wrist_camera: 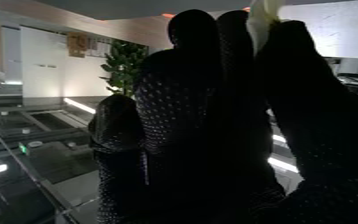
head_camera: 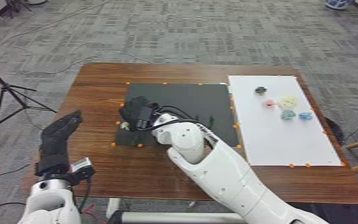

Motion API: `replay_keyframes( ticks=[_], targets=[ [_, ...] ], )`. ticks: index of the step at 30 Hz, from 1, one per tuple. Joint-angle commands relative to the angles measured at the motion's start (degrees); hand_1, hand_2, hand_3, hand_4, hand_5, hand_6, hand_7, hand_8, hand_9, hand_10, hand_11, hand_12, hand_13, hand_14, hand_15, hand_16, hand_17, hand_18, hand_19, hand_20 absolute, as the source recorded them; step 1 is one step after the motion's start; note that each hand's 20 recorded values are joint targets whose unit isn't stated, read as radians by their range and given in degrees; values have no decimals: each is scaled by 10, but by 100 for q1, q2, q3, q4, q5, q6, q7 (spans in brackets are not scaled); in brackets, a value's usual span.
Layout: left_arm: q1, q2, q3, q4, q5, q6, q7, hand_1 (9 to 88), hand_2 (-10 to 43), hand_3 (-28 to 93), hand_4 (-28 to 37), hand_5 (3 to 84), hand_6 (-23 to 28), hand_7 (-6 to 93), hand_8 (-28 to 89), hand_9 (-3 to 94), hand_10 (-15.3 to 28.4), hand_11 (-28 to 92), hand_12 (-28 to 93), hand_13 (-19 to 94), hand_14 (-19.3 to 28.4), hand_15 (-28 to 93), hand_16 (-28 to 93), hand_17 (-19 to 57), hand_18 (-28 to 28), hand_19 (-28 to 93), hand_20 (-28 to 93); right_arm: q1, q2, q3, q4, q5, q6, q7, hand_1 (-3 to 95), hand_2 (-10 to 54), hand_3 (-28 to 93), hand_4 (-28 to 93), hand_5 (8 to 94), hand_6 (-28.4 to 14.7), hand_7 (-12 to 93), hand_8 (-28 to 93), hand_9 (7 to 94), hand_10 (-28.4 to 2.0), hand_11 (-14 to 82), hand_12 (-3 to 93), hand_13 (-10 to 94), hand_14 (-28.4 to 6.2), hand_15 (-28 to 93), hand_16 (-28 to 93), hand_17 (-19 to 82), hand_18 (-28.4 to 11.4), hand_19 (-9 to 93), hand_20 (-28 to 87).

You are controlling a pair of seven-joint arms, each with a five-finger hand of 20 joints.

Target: Arrange flowers

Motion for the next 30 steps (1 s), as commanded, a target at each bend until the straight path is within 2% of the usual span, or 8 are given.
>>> replay_keyframes(
  ticks=[1,8,13,15,17,23,29,30],
  targets=[
    [53,-92,-29,-66,55,-73,-15,296,-24,727,-210,472,33,159,-99,417,126,180,83,277,114,73,0,40,82,38,150,68,-35,107,153,-553,189,84,470,-77,605,-152,753,25,210,40,829,-98,237,245,867,-33,495,364,509,-157,883,442],
    [53,-83,-25,-66,47,-66,-10,299,-27,725,-206,474,34,161,-99,418,125,183,84,282,117,74,3,39,82,38,150,113,31,103,255,-584,233,234,467,-78,606,-148,753,21,206,45,829,-99,237,244,867,-33,495,363,509,-157,884,441],
    [53,-86,-26,-66,49,-68,-12,300,-30,724,-201,475,34,162,-99,419,125,184,85,286,119,76,5,39,83,37,150,282,269,-117,61,-256,-143,418,435,-92,628,-147,723,9,193,44,807,-98,237,241,854,-36,493,369,502,-160,882,446],
    [51,-68,-17,-66,32,-54,-1,301,-32,723,-201,475,34,163,-99,420,125,185,86,289,120,76,6,39,83,36,150,377,374,-217,-55,-11,-236,501,407,-95,652,-148,704,5,185,29,791,-97,235,240,845,-39,495,368,496,-160,879,449],
    [51,-60,-13,-66,23,-47,4,302,-33,722,-199,475,34,164,-99,421,125,186,86,289,120,77,7,39,83,35,150,469,494,-324,-182,164,-259,580,358,-95,685,-145,684,-3,181,-83,770,-108,231,238,832,-46,501,363,488,-160,872,456],
    [52,-74,-20,-66,38,-58,-5,303,-38,723,-196,477,34,164,-99,421,125,186,87,292,121,77,8,38,84,36,150,680,757,-477,-655,888,-385,824,285,-95,670,-143,650,-23,162,-91,736,-127,214,237,816,-55,495,359,472,-174,863,465],
    [52,-75,-21,-66,38,-59,-5,300,-46,734,-201,476,33,165,-100,422,124,188,88,293,122,78,8,38,84,36,150,835,1078,-510,-1242,1931,-43,1092,247,-94,646,-126,630,-36,140,-77,714,-143,182,225,800,-69,474,349,463,-182,855,475],
    [52,-81,-24,-66,45,-64,-9,300,-46,735,-201,476,33,166,-99,422,124,188,88,293,122,78,9,38,84,36,150,816,1167,-481,-1375,2192,-99,1082,229,-72,650,-122,630,-37,139,-75,715,-145,180,225,799,-72,472,349,461,-185,854,477]
  ],
)
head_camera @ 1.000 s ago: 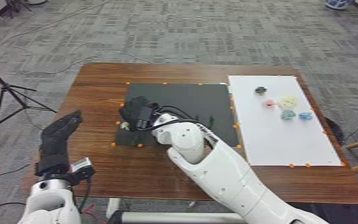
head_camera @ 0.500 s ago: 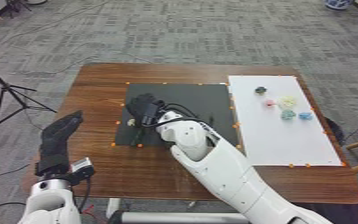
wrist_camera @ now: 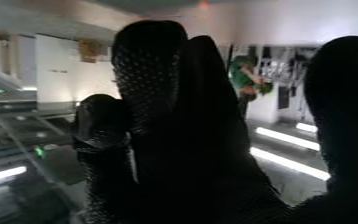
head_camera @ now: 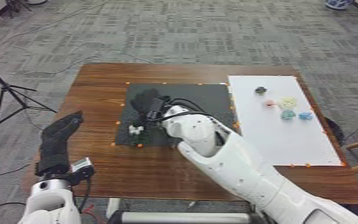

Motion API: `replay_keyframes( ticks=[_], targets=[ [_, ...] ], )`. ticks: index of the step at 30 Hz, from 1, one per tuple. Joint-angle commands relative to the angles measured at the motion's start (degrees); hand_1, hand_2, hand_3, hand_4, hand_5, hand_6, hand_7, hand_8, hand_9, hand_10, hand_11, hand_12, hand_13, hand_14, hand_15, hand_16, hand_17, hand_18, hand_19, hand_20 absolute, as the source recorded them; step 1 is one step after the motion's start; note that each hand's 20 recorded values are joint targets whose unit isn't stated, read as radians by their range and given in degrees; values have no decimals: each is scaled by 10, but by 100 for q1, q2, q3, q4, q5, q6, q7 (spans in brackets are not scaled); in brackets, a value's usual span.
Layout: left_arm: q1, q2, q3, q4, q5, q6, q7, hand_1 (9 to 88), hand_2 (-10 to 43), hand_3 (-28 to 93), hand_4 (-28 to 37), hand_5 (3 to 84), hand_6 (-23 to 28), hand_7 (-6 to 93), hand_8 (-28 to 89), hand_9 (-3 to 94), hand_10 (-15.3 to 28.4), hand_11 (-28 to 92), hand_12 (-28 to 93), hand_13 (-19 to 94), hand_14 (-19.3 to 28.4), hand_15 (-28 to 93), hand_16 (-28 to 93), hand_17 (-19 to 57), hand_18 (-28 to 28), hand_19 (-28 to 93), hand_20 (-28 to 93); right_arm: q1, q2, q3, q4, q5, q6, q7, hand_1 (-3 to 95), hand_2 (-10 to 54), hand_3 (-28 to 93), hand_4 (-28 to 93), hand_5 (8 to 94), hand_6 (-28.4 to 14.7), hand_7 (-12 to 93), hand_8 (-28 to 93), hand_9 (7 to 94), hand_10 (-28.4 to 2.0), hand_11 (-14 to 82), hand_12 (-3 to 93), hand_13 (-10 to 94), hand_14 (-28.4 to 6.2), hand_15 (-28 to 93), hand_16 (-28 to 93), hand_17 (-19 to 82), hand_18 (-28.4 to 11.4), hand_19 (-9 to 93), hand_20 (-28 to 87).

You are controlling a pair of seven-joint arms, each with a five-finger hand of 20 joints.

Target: Arrange flowers

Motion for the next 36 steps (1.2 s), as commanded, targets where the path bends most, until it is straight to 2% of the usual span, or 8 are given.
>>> replay_keyframes(
  ticks=[1,4,9,11,15,18,22,36],
  targets=[
    [52,-65,-23,-62,31,-52,-12,300,-47,735,-202,476,32,166,-99,423,125,189,88,293,122,78,9,38,84,36,150,238,439,130,-871,1284,143,249,224,-47,648,-120,630,-38,139,-74,720,-147,178,224,799,-75,471,348,459,-187,854,479],
    [53,-80,-30,-62,45,-63,-20,299,-46,735,-205,478,33,165,-99,423,125,191,89,293,122,78,9,38,84,35,150,93,724,192,-1253,2271,-169,474,222,-7,638,-118,622,-34,140,-71,742,-145,177,221,799,-81,472,347,458,-189,854,484],
    [58,-149,-66,-62,112,-119,-59,298,-46,736,-205,478,34,165,-99,425,126,192,89,294,121,78,9,38,85,35,150,-425,761,559,-1484,3843,-858,1017,242,125,567,-130,533,-40,108,-62,786,-150,154,200,819,-92,468,343,469,-197,866,479],
    [58,-158,-70,-62,120,-126,-64,297,-45,737,-205,478,33,165,-99,426,124,193,90,295,124,79,9,35,88,35,151,-522,705,597,-1422,4268,-941,1245,239,190,509,-133,471,-53,84,-54,771,-156,121,179,826,-99,463,343,476,-198,874,469],
    [58,-145,-64,-62,108,-116,-57,296,-44,736,-205,478,32,166,-99,425,123,192,90,302,126,82,12,26,98,42,152,-682,489,838,-1216,4530,-1286,1331,192,250,470,-136,359,-68,51,-41,683,-170,85,148,827,-112,466,342,478,-204,882,460],
    [59,-165,-74,-62,127,-132,-69,295,-44,736,-205,477,32,168,-99,426,123,192,90,303,126,82,12,25,97,40,150,-779,286,1048,-1040,4878,-1440,1424,164,276,436,-141,294,-74,28,-34,629,-182,75,130,826,-117,469,335,477,-207,886,457],
    [58,-157,-70,-62,119,-126,-64,294,-44,737,-204,476,31,169,-100,423,122,192,91,302,127,83,15,4,105,28,146,-779,217,1093,-920,5084,-1404,1511,133,293,409,-140,256,-77,10,-27,598,-192,71,113,829,-123,477,322,480,-213,893,452],
    [61,-206,-94,-62,166,-165,-91,291,-44,739,-206,475,30,171,-100,417,122,186,93,302,132,83,26,-6,112,35,144,-824,-277,1308,-506,4492,-1900,1304,87,277,425,-145,217,-76,-1,-25,549,-194,63,98,822,-127,495,305,474,-224,901,452]
  ],
)
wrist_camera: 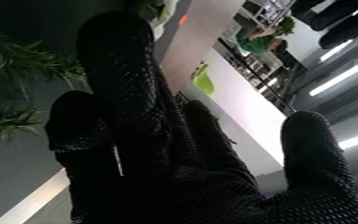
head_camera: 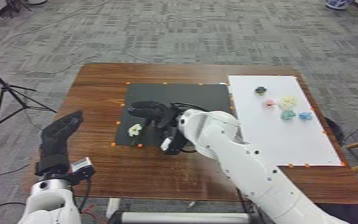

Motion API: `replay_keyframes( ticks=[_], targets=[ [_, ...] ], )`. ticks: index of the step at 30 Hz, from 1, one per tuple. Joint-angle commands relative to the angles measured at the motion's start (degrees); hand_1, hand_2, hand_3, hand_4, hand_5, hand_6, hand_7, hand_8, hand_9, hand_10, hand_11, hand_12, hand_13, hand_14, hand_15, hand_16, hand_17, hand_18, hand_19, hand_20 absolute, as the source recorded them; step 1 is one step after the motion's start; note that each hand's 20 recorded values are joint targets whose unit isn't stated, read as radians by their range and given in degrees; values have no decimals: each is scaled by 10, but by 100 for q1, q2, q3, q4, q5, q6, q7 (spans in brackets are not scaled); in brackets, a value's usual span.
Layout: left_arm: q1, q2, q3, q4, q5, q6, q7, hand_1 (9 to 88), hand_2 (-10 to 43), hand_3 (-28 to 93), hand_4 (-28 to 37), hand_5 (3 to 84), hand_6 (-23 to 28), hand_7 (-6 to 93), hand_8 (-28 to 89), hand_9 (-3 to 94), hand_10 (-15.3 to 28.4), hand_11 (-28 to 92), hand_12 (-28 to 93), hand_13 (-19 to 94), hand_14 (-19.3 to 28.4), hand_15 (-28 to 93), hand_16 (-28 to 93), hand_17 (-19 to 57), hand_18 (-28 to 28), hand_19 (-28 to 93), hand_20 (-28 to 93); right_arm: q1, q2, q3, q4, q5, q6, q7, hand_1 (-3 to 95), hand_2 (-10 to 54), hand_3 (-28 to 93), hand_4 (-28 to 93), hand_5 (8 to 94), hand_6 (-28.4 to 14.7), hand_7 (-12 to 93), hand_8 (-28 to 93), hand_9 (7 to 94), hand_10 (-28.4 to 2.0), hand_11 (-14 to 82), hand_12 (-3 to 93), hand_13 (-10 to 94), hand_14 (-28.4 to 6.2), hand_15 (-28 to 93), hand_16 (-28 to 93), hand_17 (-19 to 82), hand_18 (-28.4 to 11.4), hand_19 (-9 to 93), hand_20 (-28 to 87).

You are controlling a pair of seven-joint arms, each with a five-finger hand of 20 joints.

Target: Arrange flowers

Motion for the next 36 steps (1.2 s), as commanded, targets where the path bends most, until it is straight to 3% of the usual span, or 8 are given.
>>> replay_keyframes(
  ticks=[1,12,21,24,31,36],
  targets=[
    [57,-108,-43,-60,64,-77,-58,291,-44,739,-206,475,30,171,-100,417,122,186,93,302,132,83,26,-7,112,35,145,-18,-370,119,215,-488,-278,-138,87,274,424,-146,216,-76,-1,-25,545,-195,63,97,821,-127,495,304,474,-224,901,452],
    [55,-71,-24,-60,28,-46,-37,290,-44,741,-207,478,31,170,-99,417,121,188,94,302,134,85,27,-6,113,40,145,-19,-502,126,379,-724,-207,-265,75,243,429,-148,216,-77,4,-28,527,-203,60,95,817,-129,501,295,472,-228,901,451],
    [56,-99,-38,-60,55,-69,-52,288,-44,740,-206,481,31,171,-99,418,122,188,93,302,133,84,27,-5,113,40,144,193,-52,66,4,-413,-131,-199,79,225,443,-148,219,-74,11,-29,521,-199,61,97,812,-130,505,291,467,-230,900,452],
    [45,67,47,-60,-105,65,43,288,-44,741,-205,482,31,171,-99,419,123,188,94,302,133,84,27,-3,112,40,144,323,345,162,-519,-23,7,-250,84,198,464,-141,232,-73,14,-31,530,-197,64,102,812,-130,506,288,466,-230,900,452],
    [5,454,253,-60,-501,369,290,293,-47,740,-206,488,32,171,-98,422,123,188,93,306,133,84,26,23,106,50,152,165,1149,947,-1712,709,364,-428,120,129,512,-123,382,-59,45,-40,602,-197,79,130,811,-121,518,294,465,-227,906,458],
    [-33,709,397,-60,-782,562,476,304,-28,741,-212,497,30,177,-100,431,126,193,92,315,130,91,23,41,100,63,161,-519,2146,1558,-2285,462,1439,-515,220,55,527,-101,478,-53,87,-48,651,-184,92,158,782,-124,508,305,436,-224,877,465]
  ],
)
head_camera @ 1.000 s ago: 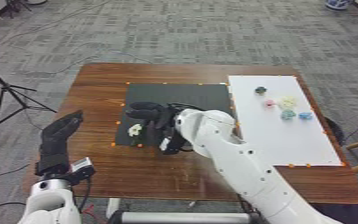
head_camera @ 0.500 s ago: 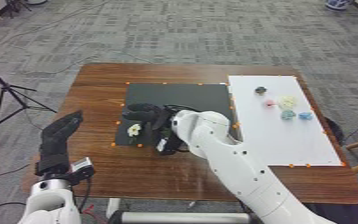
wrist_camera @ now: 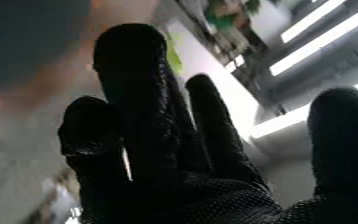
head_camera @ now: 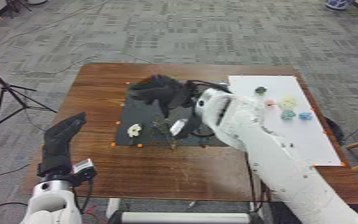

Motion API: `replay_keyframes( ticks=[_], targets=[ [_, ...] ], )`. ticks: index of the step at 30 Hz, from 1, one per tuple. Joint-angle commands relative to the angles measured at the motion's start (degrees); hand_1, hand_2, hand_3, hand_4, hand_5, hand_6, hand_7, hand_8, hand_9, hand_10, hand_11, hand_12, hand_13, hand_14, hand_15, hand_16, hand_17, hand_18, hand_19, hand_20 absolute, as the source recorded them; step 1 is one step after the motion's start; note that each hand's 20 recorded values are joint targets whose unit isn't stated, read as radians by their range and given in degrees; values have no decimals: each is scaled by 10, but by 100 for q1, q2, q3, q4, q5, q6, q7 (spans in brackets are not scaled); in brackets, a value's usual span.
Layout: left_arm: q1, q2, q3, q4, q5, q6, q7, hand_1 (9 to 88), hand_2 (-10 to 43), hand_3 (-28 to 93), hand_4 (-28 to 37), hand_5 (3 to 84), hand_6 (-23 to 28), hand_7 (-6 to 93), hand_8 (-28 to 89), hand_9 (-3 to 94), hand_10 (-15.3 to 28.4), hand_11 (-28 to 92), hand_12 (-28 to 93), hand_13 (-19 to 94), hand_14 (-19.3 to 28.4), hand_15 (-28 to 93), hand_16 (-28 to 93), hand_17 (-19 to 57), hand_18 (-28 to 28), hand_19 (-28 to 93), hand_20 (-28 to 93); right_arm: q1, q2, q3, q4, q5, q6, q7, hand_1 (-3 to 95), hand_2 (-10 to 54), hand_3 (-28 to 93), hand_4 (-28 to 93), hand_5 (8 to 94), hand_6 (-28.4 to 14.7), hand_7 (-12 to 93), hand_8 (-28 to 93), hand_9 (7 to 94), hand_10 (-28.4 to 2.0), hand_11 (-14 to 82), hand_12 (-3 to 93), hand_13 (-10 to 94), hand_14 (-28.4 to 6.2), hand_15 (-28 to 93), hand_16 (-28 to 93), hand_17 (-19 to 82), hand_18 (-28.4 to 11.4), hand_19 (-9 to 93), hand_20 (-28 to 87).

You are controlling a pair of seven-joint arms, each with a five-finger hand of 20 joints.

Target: Arrange flowers

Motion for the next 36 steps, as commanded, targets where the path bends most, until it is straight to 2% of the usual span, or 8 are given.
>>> replay_keyframes(
  ticks=[1,4,7,10,13,16,28,36],
  targets=[
    [-27,337,144,-55,-322,311,255,312,-16,740,-215,500,29,179,-101,433,127,193,92,317,129,91,21,45,98,63,161,-766,1513,1048,-849,-355,1593,-211,251,29,542,-98,504,-52,103,-49,668,-179,100,171,766,-125,503,306,422,-223,858,471],
    [-18,283,112,-55,-260,270,213,366,69,713,-231,520,25,192,-106,453,126,206,89,336,127,110,13,62,91,72,167,-1356,1950,1429,-860,-710,2218,-38,298,-26,593,-110,549,-46,150,-55,707,-167,148,193,725,-129,492,302,377,-223,790,485],
    [2,153,38,-55,-116,172,118,399,152,688,-260,540,23,218,-103,485,128,222,82,367,133,147,-5,78,93,102,176,-1968,2280,1836,-762,-1548,2656,12,335,-62,611,-113,570,-46,165,-53,728,-157,186,207,722,-125,496,303,376,-220,781,491],
    [19,27,-32,-55,20,75,30,407,174,676,-275,545,24,228,-82,500,130,228,80,377,134,160,-17,84,95,112,176,-2547,2474,2327,-629,-2127,2811,-36,349,-82,616,-120,581,-45,173,-56,741,-146,214,216,729,-117,508,308,380,-217,783,497],
    [32,-88,-94,-55,140,-14,-46,389,173,691,-271,548,23,221,-102,502,131,229,79,377,136,165,-22,80,96,113,174,-2771,2556,2541,-293,-2616,3087,-142,347,-92,619,-131,586,-42,178,-60,752,-139,228,217,732,-114,515,313,384,-214,786,506],
    [36,-130,-116,-55,183,-47,-73,377,152,699,-261,547,23,222,-115,502,131,230,79,376,138,166,-24,74,97,108,170,-3062,2659,2752,-82,-3050,3387,-132,342,-94,621,-137,585,-35,186,-63,752,-135,233,218,731,-112,521,318,383,-214,789,513],
    [51,-292,-201,-55,345,-175,-173,356,89,712,-237,542,27,213,-114,499,133,232,83,368,142,161,-22,65,99,100,163,-3480,2617,3118,423,-3148,2951,-498,349,-95,633,-143,573,-13,215,-79,750,-126,238,222,732,-109,544,327,383,-213,796,533],
    [57,-376,-244,-55,426,-243,-222,349,79,711,-232,541,28,210,-112,498,134,231,84,366,143,160,-20,62,100,99,162,-3416,2643,3078,727,-3271,2851,-507,351,-95,636,-145,569,-10,221,-83,749,-124,240,223,731,-109,551,329,383,-213,795,542]
  ],
)
